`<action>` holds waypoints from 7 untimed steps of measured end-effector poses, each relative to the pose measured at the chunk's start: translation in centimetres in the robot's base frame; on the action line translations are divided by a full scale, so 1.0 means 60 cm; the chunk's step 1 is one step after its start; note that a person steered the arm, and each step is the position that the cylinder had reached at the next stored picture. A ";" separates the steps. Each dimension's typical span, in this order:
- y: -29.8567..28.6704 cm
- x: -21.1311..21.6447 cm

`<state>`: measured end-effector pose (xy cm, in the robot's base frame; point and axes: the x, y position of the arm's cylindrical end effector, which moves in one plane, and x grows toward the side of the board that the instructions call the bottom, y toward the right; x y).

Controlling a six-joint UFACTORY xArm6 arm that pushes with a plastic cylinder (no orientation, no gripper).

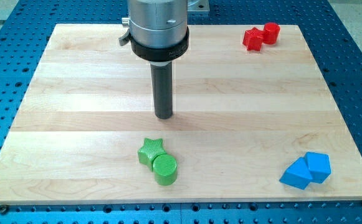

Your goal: Separate blue cube from the blue triangle

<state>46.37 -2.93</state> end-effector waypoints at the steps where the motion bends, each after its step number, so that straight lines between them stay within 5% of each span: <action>1: 0.001 0.000; 3: 0.051 0.020; 5: 0.304 -0.011; 6: 0.468 0.023; 7: 0.511 0.157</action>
<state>55.78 27.75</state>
